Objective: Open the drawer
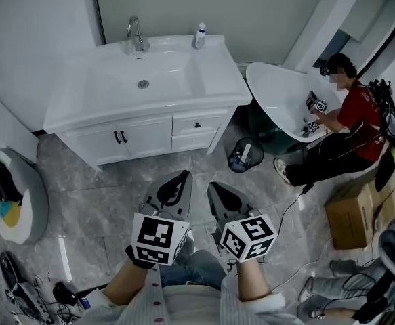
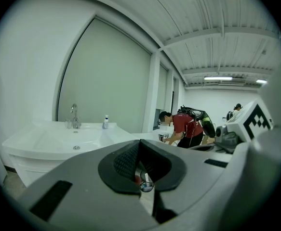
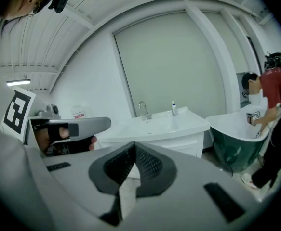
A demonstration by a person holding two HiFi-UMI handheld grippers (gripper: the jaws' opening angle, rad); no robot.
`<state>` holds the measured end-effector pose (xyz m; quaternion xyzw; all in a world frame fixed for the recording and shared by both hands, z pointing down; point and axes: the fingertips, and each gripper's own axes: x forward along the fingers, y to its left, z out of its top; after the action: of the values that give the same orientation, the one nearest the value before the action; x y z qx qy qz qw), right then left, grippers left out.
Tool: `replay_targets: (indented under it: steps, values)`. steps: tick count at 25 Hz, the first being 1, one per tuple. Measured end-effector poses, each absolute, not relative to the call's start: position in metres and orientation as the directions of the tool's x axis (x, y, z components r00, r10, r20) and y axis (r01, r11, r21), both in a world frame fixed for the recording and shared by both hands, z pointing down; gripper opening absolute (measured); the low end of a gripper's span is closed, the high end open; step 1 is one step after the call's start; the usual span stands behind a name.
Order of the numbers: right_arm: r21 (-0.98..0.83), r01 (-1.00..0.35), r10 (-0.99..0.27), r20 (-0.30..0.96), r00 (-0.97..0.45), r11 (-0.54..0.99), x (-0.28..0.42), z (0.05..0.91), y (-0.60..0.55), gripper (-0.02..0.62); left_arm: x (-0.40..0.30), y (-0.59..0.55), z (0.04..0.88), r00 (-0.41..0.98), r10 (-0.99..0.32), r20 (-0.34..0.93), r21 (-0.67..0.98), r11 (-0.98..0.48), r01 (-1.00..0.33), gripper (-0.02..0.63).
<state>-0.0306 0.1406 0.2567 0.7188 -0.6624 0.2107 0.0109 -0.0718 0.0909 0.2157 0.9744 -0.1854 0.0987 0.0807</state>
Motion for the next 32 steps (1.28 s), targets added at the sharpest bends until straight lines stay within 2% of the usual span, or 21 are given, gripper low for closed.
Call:
replay_targets:
  steps: [14, 32]
  values:
    - [-0.292, -0.95, -0.942, 0.336, 0.003, -0.108, 0.01, 0.274, 0.094, 0.009, -0.037, 0.045, 0.234, 0.896, -0.367, 0.249, 0.125, -0.906, -0.405, 0.017]
    - [-0.311, -0.948, -0.9, 0.388, -0.197, 0.073, 0.144, 0.276, -0.043, 0.009, 0.098, -0.081, 0.233, 0.808, -0.519, 0.28, 0.127, -0.814, -0.567, 0.017]
